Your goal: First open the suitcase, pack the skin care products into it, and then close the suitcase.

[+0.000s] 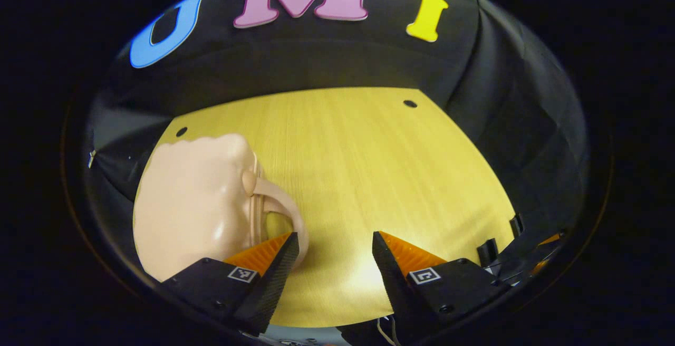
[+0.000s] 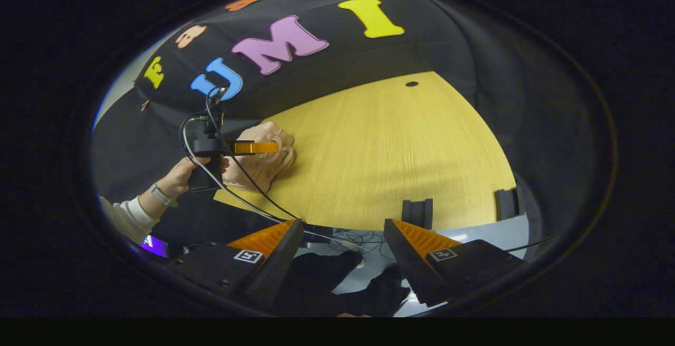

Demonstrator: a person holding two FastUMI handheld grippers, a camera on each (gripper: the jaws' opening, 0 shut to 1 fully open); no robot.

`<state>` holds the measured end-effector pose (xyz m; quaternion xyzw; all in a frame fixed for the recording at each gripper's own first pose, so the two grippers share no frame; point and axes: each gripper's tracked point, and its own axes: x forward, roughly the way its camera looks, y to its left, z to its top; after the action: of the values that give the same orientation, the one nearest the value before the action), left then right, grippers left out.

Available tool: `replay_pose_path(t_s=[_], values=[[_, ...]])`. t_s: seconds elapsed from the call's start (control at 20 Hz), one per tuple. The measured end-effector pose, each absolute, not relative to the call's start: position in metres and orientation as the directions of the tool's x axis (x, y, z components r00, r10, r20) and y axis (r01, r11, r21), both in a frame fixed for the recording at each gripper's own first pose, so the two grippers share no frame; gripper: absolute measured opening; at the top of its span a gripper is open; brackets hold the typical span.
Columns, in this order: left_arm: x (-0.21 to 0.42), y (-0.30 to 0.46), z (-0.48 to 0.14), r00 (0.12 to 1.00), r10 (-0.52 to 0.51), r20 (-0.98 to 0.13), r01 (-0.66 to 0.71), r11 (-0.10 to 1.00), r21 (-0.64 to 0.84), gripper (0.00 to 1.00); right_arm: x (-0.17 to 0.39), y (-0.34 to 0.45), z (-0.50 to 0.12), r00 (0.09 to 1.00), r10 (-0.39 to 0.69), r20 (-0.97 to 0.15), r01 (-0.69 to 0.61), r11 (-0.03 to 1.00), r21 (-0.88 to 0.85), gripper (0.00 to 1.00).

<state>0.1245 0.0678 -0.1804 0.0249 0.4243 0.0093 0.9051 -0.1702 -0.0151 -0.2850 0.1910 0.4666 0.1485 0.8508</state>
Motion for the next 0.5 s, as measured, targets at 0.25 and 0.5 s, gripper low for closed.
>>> replay_pose_path(t_s=[0.25, 0.5], values=[[0.102, -0.003, -0.051, 0.854, -0.031, -0.52, 0.095, 0.991, 0.097, 0.93, -0.108, -0.02, -0.216, 0.709, 0.375, -0.598, -0.158, 0.91, 0.383, 0.97], [0.08, -0.017, 0.024, 0.939, -0.017, -0.344, 0.076, 0.984, 0.159, 0.97, -0.032, -0.025, -0.121, 0.891, 0.25, -0.379, -0.177, 0.96, 0.216, 0.97]])
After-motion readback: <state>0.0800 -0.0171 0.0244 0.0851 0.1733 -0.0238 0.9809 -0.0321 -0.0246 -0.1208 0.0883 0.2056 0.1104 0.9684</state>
